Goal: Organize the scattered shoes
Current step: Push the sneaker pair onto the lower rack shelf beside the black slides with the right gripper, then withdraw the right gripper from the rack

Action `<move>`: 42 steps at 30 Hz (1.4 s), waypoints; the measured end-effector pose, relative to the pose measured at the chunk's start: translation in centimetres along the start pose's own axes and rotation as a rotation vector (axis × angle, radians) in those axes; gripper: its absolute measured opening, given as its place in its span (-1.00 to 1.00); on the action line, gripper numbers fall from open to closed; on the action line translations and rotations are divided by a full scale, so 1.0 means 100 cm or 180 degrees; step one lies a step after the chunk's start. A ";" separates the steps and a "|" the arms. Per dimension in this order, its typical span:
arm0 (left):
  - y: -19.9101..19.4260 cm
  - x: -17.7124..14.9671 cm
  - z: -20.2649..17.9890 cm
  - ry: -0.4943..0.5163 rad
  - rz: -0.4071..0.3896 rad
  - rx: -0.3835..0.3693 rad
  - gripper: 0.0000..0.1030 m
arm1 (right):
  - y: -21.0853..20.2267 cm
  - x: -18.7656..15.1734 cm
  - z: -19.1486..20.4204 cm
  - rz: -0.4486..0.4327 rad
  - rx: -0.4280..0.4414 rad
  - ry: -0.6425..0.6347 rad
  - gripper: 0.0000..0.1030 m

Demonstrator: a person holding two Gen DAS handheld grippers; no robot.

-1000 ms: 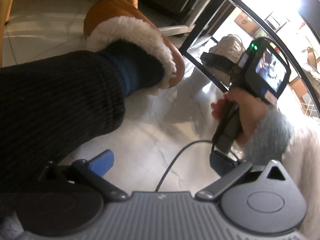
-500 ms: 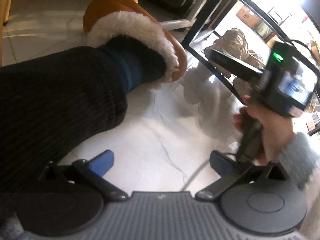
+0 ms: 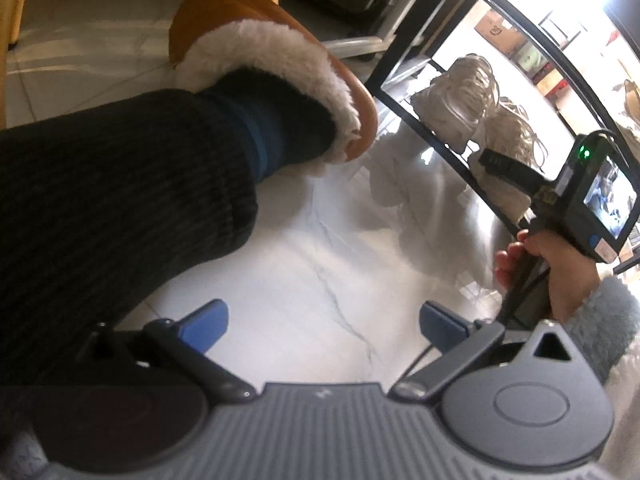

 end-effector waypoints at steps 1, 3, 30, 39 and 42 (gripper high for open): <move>0.000 0.000 0.000 0.0002 0.0007 0.0001 0.99 | 0.004 0.002 -0.001 -0.0010 0.0003 0.0067 0.38; 0.001 0.000 0.001 -0.0004 0.0009 0.0011 0.99 | 0.016 0.008 -0.001 0.0016 -0.0032 0.0119 0.38; -0.020 0.006 -0.031 0.0726 -0.0604 0.0299 0.99 | -0.101 0.027 -0.044 0.0222 -0.0125 -0.0019 0.95; -0.014 -0.014 -0.055 0.1050 -0.0618 0.0279 0.99 | -0.185 0.018 -0.123 0.0033 -0.0266 0.0232 0.98; -0.020 -0.021 -0.068 0.1063 -0.0617 0.0262 0.99 | -0.204 0.010 -0.149 0.0016 -0.0329 0.0327 0.98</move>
Point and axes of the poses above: each gripper's, at about its wrist camera, not at the fingertips, and y roughly the way its jaws point, z to its left, x to its top, the point moved 7 cm from there along y, roughly the way its jaws point, and after that the axes turned 5 degrees about z, right-handed, at the moved point
